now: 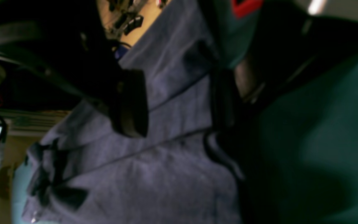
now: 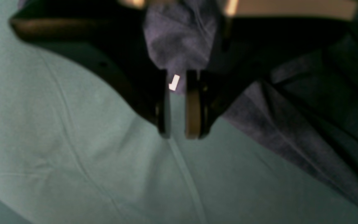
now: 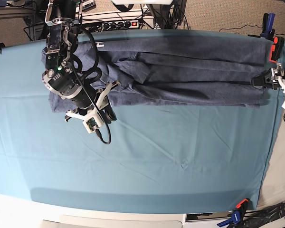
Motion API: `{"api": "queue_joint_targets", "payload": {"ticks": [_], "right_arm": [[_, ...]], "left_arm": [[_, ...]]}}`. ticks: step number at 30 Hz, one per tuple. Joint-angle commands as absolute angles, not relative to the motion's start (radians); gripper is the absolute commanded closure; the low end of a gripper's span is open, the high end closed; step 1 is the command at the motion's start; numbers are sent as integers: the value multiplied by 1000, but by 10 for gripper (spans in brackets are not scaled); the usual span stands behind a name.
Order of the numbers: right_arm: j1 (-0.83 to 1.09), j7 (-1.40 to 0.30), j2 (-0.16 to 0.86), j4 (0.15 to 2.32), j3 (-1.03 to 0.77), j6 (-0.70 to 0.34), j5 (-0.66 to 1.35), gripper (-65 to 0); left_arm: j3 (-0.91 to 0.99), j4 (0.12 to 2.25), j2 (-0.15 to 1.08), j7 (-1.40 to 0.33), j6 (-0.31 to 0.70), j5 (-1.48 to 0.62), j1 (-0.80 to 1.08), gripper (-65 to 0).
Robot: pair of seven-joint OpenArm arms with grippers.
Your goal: Fold the T-shirt properly
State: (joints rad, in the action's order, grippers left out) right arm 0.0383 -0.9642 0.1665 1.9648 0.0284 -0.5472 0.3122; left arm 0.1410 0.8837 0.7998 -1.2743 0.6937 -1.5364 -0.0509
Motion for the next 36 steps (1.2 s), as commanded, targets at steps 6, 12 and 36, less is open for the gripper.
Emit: {"api": "queue_joint_targets", "payload": {"ticks": [6,12,36], "right_arm": [[22,-935,171,1983,25,-549,321,-96],[22,-935,171,1983,25,-549,320,-96],[22,-911,171,1983,-17,-446,253,-95]], "left_arm": [[136,884,795,-1308,689,-1484,-50,-361],[136,884,795,-1309,689,-1484,-50,-361],[136,885,741,-1309,698,-1484,-52,-139]]}}
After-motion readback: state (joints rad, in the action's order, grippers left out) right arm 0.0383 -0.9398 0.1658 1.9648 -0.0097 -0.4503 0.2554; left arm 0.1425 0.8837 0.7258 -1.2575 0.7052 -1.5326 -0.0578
